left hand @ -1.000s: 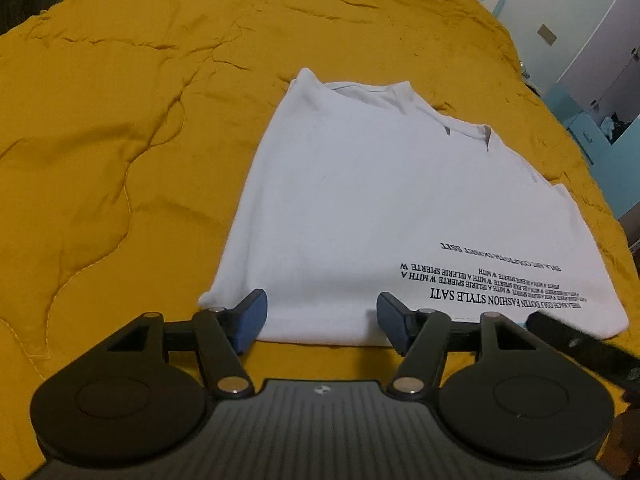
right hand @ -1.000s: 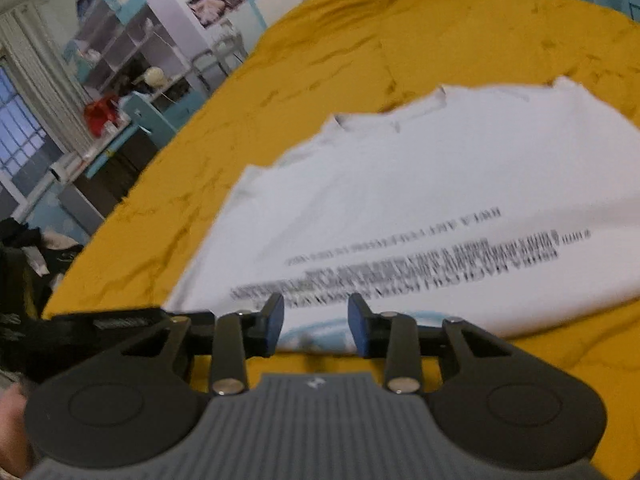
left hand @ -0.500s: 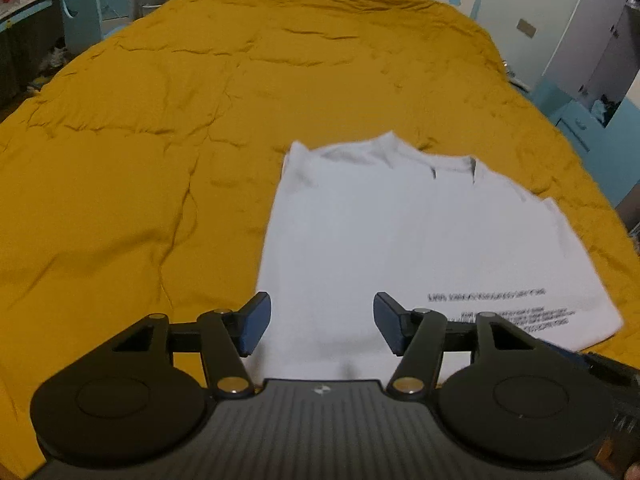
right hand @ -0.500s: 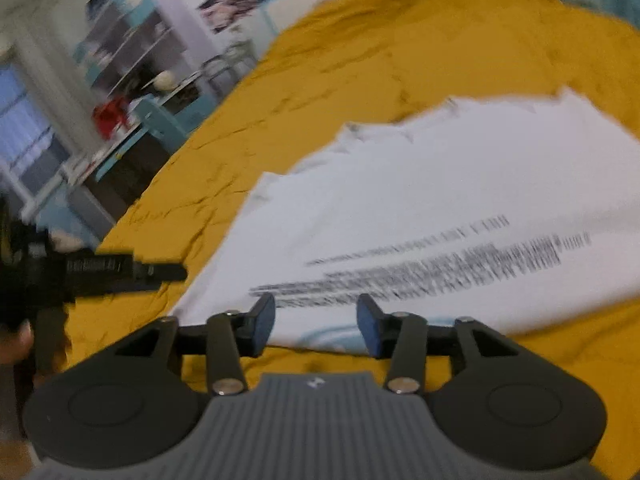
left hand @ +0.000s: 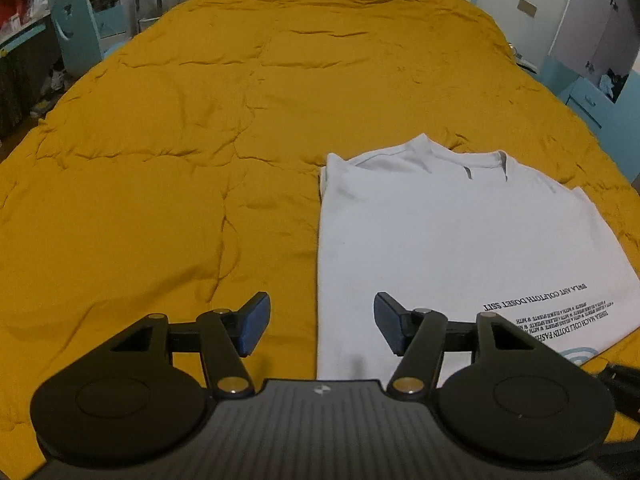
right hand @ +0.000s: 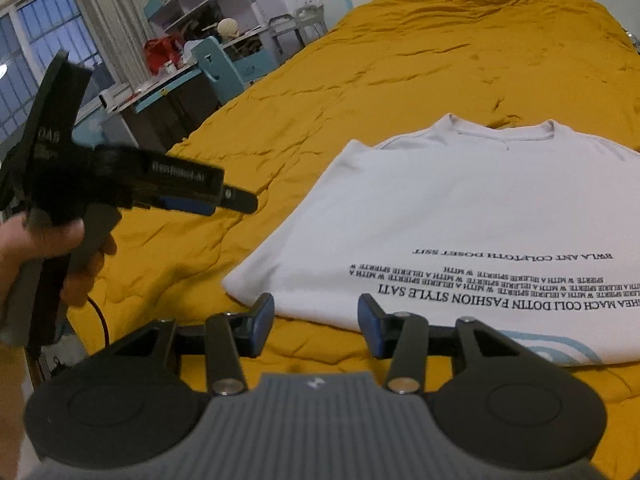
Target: Fold small clothes
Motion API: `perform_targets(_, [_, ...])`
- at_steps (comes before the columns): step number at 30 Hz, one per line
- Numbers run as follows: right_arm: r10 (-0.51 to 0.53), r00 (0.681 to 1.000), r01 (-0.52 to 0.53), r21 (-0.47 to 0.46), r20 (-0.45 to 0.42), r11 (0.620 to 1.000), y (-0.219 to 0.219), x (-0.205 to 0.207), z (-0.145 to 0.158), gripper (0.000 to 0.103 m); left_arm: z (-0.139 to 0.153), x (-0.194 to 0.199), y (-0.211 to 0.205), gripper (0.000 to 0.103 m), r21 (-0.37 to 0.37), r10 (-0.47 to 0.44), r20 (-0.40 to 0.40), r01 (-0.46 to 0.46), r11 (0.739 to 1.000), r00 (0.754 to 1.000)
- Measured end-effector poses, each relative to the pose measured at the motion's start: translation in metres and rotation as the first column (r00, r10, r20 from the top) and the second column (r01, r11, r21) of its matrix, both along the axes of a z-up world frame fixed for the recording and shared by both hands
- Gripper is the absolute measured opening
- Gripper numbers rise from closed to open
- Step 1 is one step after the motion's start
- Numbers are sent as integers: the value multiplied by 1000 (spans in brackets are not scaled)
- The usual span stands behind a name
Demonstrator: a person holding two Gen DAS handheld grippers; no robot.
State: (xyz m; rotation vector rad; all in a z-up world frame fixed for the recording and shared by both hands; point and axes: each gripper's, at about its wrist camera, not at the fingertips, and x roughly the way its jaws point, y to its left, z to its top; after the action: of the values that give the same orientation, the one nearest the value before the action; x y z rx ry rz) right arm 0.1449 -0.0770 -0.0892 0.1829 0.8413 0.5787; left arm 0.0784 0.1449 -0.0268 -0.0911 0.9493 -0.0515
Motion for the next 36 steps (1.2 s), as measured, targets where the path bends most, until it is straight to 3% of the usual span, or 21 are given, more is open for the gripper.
perform_targets(8, [-113, 994, 113, 26, 7, 993, -33, 29, 10, 44, -5, 3, -20, 71, -48, -53, 14, 53, 997, 999])
perform_targets(10, [-162, 986, 160, 49, 29, 986, -45, 50, 15, 49, -8, 6, -24, 72, -51, -58, 9, 58, 997, 998])
perform_targets(14, [-249, 968, 245, 100, 29, 964, -66, 106, 15, 50, -19, 10, -29, 72, -68, -69, -8, 68, 995, 998])
perform_targets(22, [-330, 944, 328, 151, -11, 933, -77, 225, -36, 50, -60, 22, -26, 74, -94, -72, -95, 63, 994, 993])
perform_targets(26, [-354, 926, 378, 263, -135, 888, -76, 270, -64, 50, -69, 26, -14, 77, -157, -64, -100, 48, 986, 993])
perform_targets(32, [-403, 907, 415, 100, -122, 904, -52, 311, -84, 52, -73, 32, -11, 83, -176, -68, -95, 51, 983, 993])
perform_targets(36, [-402, 905, 412, 52, -143, 910, -54, 305, -95, 52, -73, 32, -14, 84, -169, -72, -89, 57, 984, 993])
